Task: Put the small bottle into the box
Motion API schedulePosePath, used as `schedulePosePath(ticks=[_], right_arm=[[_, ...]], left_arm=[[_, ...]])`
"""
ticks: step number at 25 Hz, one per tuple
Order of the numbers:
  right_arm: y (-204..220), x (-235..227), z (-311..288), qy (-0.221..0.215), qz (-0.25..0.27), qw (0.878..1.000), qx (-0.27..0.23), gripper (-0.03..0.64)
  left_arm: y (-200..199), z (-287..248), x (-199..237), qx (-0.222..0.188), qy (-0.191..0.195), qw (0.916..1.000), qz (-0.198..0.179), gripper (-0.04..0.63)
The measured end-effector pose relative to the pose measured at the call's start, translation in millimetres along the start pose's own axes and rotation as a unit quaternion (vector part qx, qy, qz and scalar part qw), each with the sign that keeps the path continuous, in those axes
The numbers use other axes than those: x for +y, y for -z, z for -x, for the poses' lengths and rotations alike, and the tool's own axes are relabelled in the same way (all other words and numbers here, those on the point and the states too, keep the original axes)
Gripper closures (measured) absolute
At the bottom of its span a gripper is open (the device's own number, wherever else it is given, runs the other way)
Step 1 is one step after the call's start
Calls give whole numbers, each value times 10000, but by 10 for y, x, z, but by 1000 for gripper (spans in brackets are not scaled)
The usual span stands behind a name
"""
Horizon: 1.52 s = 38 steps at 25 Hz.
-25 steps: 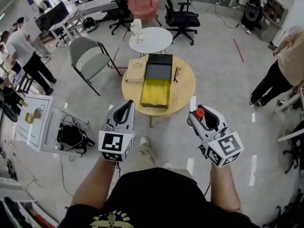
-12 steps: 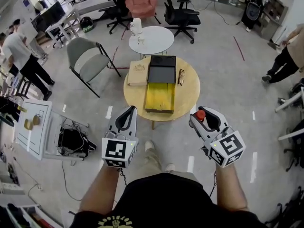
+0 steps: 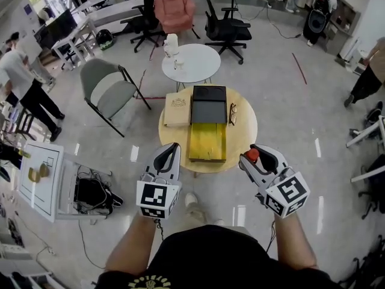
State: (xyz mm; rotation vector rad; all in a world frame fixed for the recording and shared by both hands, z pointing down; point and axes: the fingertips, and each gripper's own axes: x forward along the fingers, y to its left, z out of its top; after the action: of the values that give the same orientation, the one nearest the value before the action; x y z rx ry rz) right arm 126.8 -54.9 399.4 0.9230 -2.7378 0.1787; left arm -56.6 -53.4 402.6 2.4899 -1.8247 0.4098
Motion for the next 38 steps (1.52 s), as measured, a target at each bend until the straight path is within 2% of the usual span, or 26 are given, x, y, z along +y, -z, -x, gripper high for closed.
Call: schedulePosePath(ticks=[8,16,25,31,38], right_arm=[[-142,-193,-551,105,-145,9998,28,449],[-104,-364,-998,127,-269,9994,178,449],[-274,-382,-1319,181,-210,9994,230,449],[-354,-389,-1470,312,-257,9989,216,449],[-532,-305,-1720,388,-224,9989,159,449]], left_arm=[[8,-450,436,42,202,9998,2,575],[134,-848,733,162,402,9991,-17,575],[92,-1025,1067,65,524,9986,90,575],[-47,-1121,1192,-93,734,9970,-240,575],[-28,-1148,1436,-141,907,9957,-155,575]])
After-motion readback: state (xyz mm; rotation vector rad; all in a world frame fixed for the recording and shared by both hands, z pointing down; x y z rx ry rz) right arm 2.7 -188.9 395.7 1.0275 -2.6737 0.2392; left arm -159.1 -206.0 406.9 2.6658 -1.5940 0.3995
